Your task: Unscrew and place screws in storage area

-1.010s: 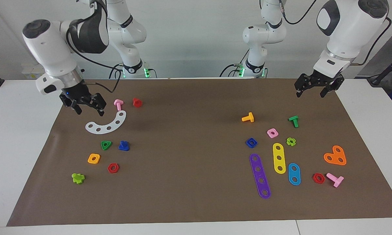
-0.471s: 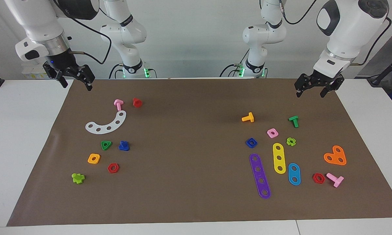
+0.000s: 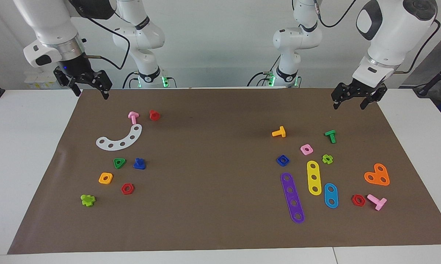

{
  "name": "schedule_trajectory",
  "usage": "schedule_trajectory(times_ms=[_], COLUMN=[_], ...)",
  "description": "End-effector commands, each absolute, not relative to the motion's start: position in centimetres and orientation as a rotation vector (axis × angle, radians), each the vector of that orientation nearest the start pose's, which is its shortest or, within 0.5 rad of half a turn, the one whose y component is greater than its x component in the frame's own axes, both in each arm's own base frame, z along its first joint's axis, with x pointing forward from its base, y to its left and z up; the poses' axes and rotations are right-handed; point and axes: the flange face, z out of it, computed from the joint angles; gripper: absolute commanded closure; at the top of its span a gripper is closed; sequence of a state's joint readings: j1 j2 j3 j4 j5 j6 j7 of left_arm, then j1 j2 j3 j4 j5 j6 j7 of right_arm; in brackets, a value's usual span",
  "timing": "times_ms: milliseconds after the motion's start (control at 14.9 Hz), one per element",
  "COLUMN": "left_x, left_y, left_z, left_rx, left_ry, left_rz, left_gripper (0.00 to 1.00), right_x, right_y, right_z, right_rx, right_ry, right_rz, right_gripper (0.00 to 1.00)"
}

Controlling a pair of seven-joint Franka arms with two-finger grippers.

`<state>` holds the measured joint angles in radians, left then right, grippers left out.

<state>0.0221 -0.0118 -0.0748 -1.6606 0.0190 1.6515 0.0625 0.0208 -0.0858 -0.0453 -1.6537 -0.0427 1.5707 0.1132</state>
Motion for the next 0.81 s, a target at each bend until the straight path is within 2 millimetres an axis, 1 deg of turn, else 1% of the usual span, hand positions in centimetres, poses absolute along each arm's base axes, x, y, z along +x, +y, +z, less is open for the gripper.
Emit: schedule_trajectory(times_ms=[0, 67, 135, 740], left_x=[54.73, 54.75, 54.73, 54.74], left_y=[-2.37, -2.29, -2.28, -2.37], left_z=[59.64, 59.66, 59.64, 59.66], left_rx=[-3.118, -3.118, -3.118, -3.117], left_ry=[0.181, 0.181, 0.181, 0.184], left_rz=[-0.007, -0.009, -0.007, -0.009], left_gripper=[0.00, 0.00, 0.00, 0.00], right_x=[53.34, 53.44, 53.45, 53.07], right_y=[-1.75, -1.75, -1.73, -1.74], right_z=[63.79, 63.73, 63.67, 63.60], right_rx=[-3.189, -3.192, -3.192, -3.176], right_ry=[0.221, 0.160, 0.137, 0.128], right_rz=[0.011, 0.003, 0.003, 0.023], right_gripper=[0.00, 0.00, 0.00, 0.00])
